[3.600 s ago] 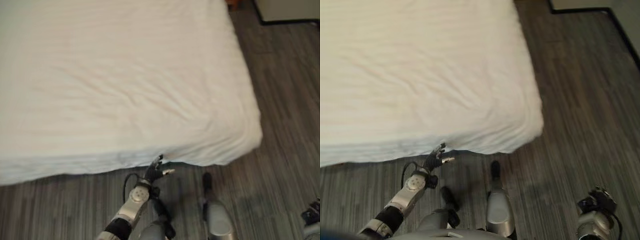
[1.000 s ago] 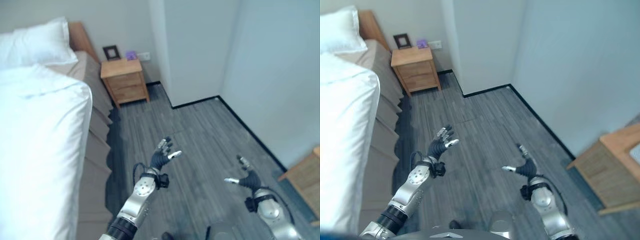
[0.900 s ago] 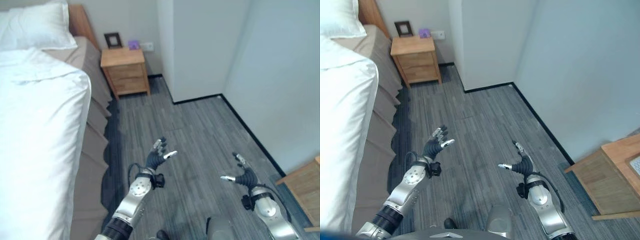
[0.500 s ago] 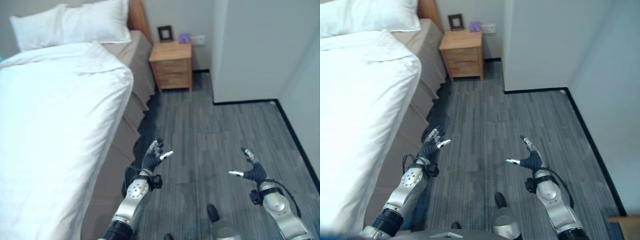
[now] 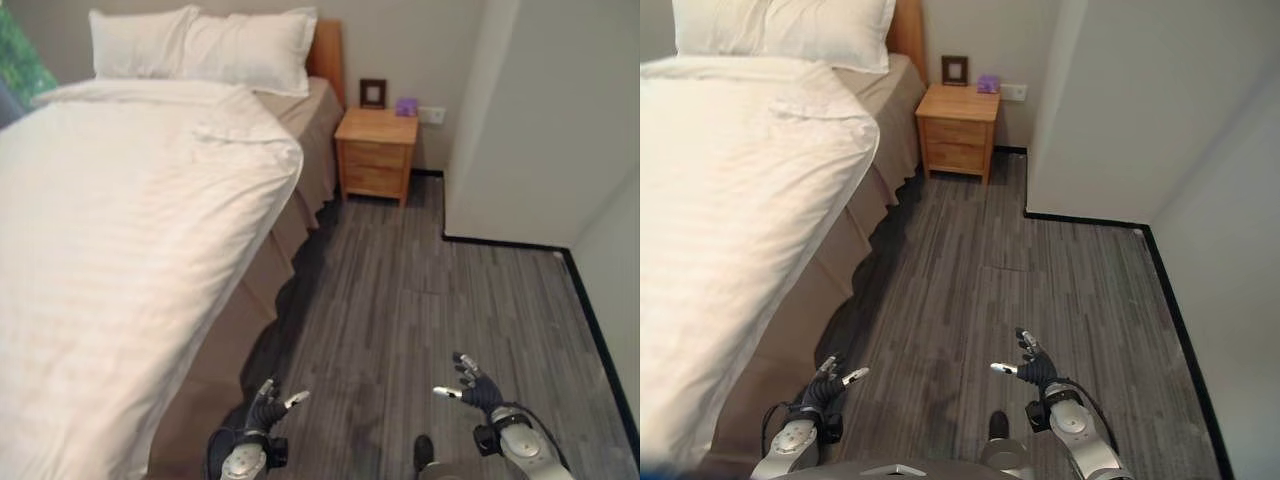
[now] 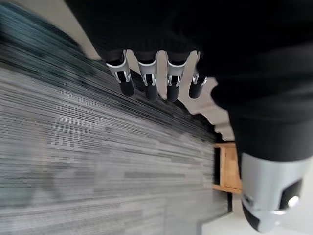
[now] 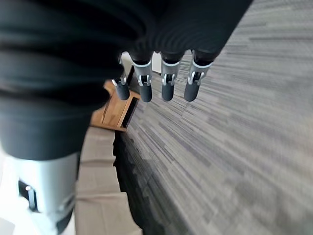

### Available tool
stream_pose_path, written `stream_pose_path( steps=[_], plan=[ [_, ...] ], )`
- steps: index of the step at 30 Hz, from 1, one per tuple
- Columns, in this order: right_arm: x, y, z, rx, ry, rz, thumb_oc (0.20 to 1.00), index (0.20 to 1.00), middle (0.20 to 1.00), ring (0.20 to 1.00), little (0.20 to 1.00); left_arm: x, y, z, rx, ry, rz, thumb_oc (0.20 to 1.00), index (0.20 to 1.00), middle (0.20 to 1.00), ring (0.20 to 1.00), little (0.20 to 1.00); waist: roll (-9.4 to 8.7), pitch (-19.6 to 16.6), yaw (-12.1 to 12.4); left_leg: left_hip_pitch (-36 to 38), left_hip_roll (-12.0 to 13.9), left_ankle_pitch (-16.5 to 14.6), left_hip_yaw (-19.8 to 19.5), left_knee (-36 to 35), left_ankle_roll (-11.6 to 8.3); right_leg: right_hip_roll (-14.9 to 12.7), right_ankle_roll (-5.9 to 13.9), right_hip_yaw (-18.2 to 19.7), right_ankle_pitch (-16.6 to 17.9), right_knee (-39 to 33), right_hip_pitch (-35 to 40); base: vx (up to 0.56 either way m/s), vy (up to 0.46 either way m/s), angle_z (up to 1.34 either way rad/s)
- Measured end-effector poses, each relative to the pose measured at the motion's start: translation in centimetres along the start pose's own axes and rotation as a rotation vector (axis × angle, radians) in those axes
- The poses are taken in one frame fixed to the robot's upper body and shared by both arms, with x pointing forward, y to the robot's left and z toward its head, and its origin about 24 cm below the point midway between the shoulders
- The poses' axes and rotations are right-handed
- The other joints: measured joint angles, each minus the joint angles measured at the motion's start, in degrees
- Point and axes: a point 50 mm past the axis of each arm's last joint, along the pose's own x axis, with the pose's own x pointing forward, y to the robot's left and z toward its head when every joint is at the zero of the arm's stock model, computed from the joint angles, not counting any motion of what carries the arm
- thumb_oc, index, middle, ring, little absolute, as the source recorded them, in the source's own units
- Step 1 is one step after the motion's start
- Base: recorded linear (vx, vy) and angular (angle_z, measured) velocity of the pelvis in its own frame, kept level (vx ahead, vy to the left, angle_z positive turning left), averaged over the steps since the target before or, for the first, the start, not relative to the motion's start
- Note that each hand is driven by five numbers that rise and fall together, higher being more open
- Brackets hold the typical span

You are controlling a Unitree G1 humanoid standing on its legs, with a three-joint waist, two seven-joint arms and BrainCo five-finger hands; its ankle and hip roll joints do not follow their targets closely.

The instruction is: Making the bed.

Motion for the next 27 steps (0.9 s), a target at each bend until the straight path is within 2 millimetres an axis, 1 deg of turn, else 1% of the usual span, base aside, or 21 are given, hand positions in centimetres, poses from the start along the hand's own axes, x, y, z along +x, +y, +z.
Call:
stream_pose_path(
  steps=[1,3,5,8,9,10,12,13,15,16,17,18,19,20,21,22,23,24,25,26,27],
  plan=[
    [0.5,-0.7,0.7,-0.023,-0.027,-0.028,1.0,1.0,1.0,1.0,1.0,0.2,0.4,1.8,0.073,-0.084,0.0,1.0,1.0,1.0,1.0,1.0,-0.73,0.5,-0.7,-0.1,-0.2,0.0,-0.2,-0.2,0.5,-0.9,0.62,-0.3,0.4,2.7,-0.8,0.1,0.101,0.57],
    [1.4,-3.4,3.5,-0.101,-0.136,-0.112,1.0,1.0,1.0,1.0,1.0,1.8,0.6,7.0,0.126,-0.295,0.025,1.0,1.0,1.0,1.0,1.0,0.55,1.7,-1.1,1.0,-0.2,0.9,-0.4,-0.8,1.62,-3.5,2.86,-0.3,0.1,16.0,-6.0,0.19,0.092,0.56],
    [2.2,-3.3,5.3,-0.084,-0.194,-0.131,1.0,1.0,1.0,1.0,1.0,2.4,1.9,9.8,0.144,-0.392,0.084,1.0,1.0,1.0,1.0,1.0,-1.06,0.9,-0.8,2.2,-2.1,-0.4,0.1,-0.9,2.0,-6.3,4.81,0.6,-1.1,22.4,-8.8,0.34,0.027,0.07],
    [1.8,-2.9,7.0,-0.087,-0.276,-0.126,1.0,1.0,1.0,1.0,1.0,2.2,3.8,11.8,0.142,-0.452,0.163,1.0,1.0,1.0,1.0,1.0,-1.06,0.6,-2.4,2.0,-2.5,-1.1,0.2,-0.8,2.37,-5.1,4.88,0.5,-4.8,21.4,-12.3,0.55,-0.111,-0.14],
    [1.7,-2.9,7.1,-0.085,-0.284,-0.126,1.0,1.0,1.0,1.0,1.0,2.2,4.2,12.1,0.137,-0.46,0.178,1.0,1.0,1.0,1.0,1.0,-0.82,0.8,-3.2,1.5,-2.4,-1.2,-0.5,-0.9,2.4,-4.6,4.97,0.1,-5.4,18.9,-12.3,0.57,-0.214,0.44],
    [1.7,-2.9,7.0,-0.083,-0.277,-0.128,1.0,1.0,1.0,1.0,1.0,2.2,4.6,12.2,0.138,-0.46,0.198,1.0,1.0,1.0,1.0,1.0,-0.63,0.9,-5.8,0.6,-2.8,-0.7,-2.6,-0.9,3.07,-4.0,5.33,-2.2,-5.3,11.8,-10.5,0.38,-0.159,0.52],
    [1.7,-2.9,6.8,-0.078,-0.269,-0.137,1.0,1.0,1.0,1.0,1.0,2.4,3.8,12.0,0.088,-0.448,0.184,1.0,1.0,1.0,1.0,1.0,-0.41,1.1,-7.0,0.5,-3.0,-1.7,-3.0,-0.8,2.42,-3.7,4.91,-3.3,-5.0,7.6,-11.2,0.45,-0.179,0.37],
    [1.6,-2.8,6.5,-0.075,-0.255,-0.139,1.0,1.0,1.0,1.0,1.0,2.7,2.8,12.2,0.019,-0.446,0.16,1.0,1.0,1.0,1.0,1.0,0.23,1.5,-7.8,0.6,-3.0,-1.8,-4.2,-0.7,2.24,-4.0,4.81,-3.8,-4.4,2.9,-11.4,0.53,-0.247,0.37],
    [1.6,-2.6,5.5,-0.076,-0.21,-0.133,1.0,1.0,1.0,1.0,1.0,2.8,1.1,12.6,-0.026,-0.457,0.103,1.0,1.0,1.0,1.0,1.0,0.48,1.8,-9.8,1.8,-2.7,-2.5,-7.5,-0.8,1.09,-4.8,4.5,-2.4,-4.1,1.1,-10.3,0.73,-0.43,0.77],
    [1.6,-2.6,5.1,-0.077,-0.191,-0.132,1.0,1.0,1.0,1.0,1.0,2.8,0.7,12.5,-0.037,-0.452,0.088,1.0,1.0,1.0,1.0,1.0,0.61,1.9,-10.4,2.5,-2.3,-3.1,-8.3,-0.5,0.3,-4.5,4.06,-1.6,-4.3,3.2,-9.3,0.53,-0.365,0.8],
    [1.6,-2.6,4.4,-0.079,-0.161,-0.132,1.0,1.0,1.0,1.0,1.0,2.7,0.0,12.1,-0.054,-0.438,0.068,1.0,1.0,1.0,1.0,1.0,1.86,2.3,-10.5,4.0,-0.4,-4.4,-9.1,1.3,-1.48,-3.3,2.34,-1.3,-3.6,7.8,-8.9,0.36,-0.294,0.59],
    [1.5,-2.7,3.8,-0.08,-0.136,-0.134,1.0,1.0,1.0,1.0,1.0,2.4,-0.6,11.5,-0.07,-0.426,0.05,1.0,1.0,1.0,1.0,1.0,2.74,3.0,-10.6,3.3,2.7,-6.7,-9.7,8.1,-4.04,-2.5,0.96,-1.4,-5.4,13.4,-8.8,0.36,-0.356,0.43],
    [1.2,-2.8,3.3,-0.079,-0.118,-0.139,1.0,1.0,1.0,1.0,1.0,2.4,-0.9,11.0,-0.098,-0.403,0.042,1.0,1.0,1.0,1.0,1.0,3.49,2.8,-9.9,3.3,3.8,-6.5,-9.9,11.9,-4.41,-1.8,-0.41,-2.2,-5.4,14.7,-8.0,0.79,-0.665,0.41],
    [1.4,-3.1,2.5,-0.078,-0.083,-0.151,1.0,1.0,1.0,1.0,1.0,2.3,-0.9,10.8,-0.117,-0.395,0.041,1.0,1.0,1.0,1.0,1.0,3.95,3.1,-8.8,-1.4,5.8,-2.2,-10.9,22.2,-6.63,-0.8,-1.2,-3.7,-7.4,13.7,-5.7,0.78,-0.604,0.14],
    [1.5,-3.5,2.4,-0.085,-0.072,-0.158,1.0,1.0,1.0,1.0,1.0,2.3,-0.9,10.8,-0.139,-0.394,0.043,1.0,1.0,1.0,1.0,1.0,3.81,3.4,-8.1,-5.1,7.3,1.2,-11.1,29.7,-6.47,-0.3,-2.05,-3.9,-7.7,12.8,-4.5,0.59,-0.41,-0.26],
    [1.8,-4.2,2.8,-0.106,-0.079,-0.171,1.0,1.0,1.0,1.0,1.0,2.0,-0.7,10.9,-0.178,-0.401,0.044,1.0,1.0,1.0,1.0,1.0,2.77,4.4,-5.1,-11.4,9.8,11.2,-12.3,44.2,-5.25,0.6,-6.42,-2.3,-8.4,13.4,-2.9,0.57,-0.209,-0.69],
    [1.9,-4.7,3.0,-0.124,-0.081,-0.181,1.0,1.0,1.0,1.0,1.0,1.9,-0.8,10.6,-0.205,-0.388,0.043,1.0,1.0,1.0,1.0,1.0,2.19,4.9,-3.8,-14.2,10.6,12.6,-12.6,50.0,-5.86,1.0,-7.23,-0.8,-9.5,13.3,-1.7,0.57,-0.13,-1.03],
    [2.1,-4.8,3.6,-0.144,-0.101,-0.181,1.0,1.0,1.0,1.0,1.0,1.5,-1.2,9.7,-0.197,-0.362,0.018,1.0,1.0,1.0,1.0,1.0,1.11,4.7,-2.4,-17.2,8.7,11.3,-10.4,54.3,-7.01,1.2,-7.34,0.4,-10.0,10.9,1.6,0.76,-0.134,-0.72],
    [1.9,-5.0,3.5,-0.149,-0.1,-0.188,1.0,1.0,1.0,1.0,1.0,1.6,-1.6,9.7,-0.186,-0.36,-0.004,1.0,1.0,1.0,1.0,1.0,-0.02,4.3,-2.3,-18.0,6.3,9.2,-9.6,51.8,-6.34,0.8,-7.38,1.5,-10.0,8.9,3.0,0.55,0.01,-0.91],
    [1.9,-4.9,3.5,-0.169,-0.097,-0.17,1.0,1.0,1.0,1.0,1.0,1.3,-1.8,9.5,-0.195,-0.364,-0.012,1.0,1.0,1.0,1.0,1.0,-0.88,3.7,-0.6,-17.8,3.1,6.9,-5.7,42.4,-4.72,1.1,-7.41,3.4,-9.7,5.9,4.4,0.37,0.024,-0.91],
    [2.0,-4.7,3.7,-0.181,-0.104,-0.153,1.0,1.0,1.0,1.0,1.0,1.1,-1.7,9.2,-0.199,-0.362,-0.009,1.0,1.0,1.0,1.0,1.0,-0.64,3.6,0.3,-17.5,1.9,7.1,-3.9,33.9,-4.38,2.3,-7.55,4.1,-9.2,4.1,5.7,0.62,0.1,-1.01]
  ],
)
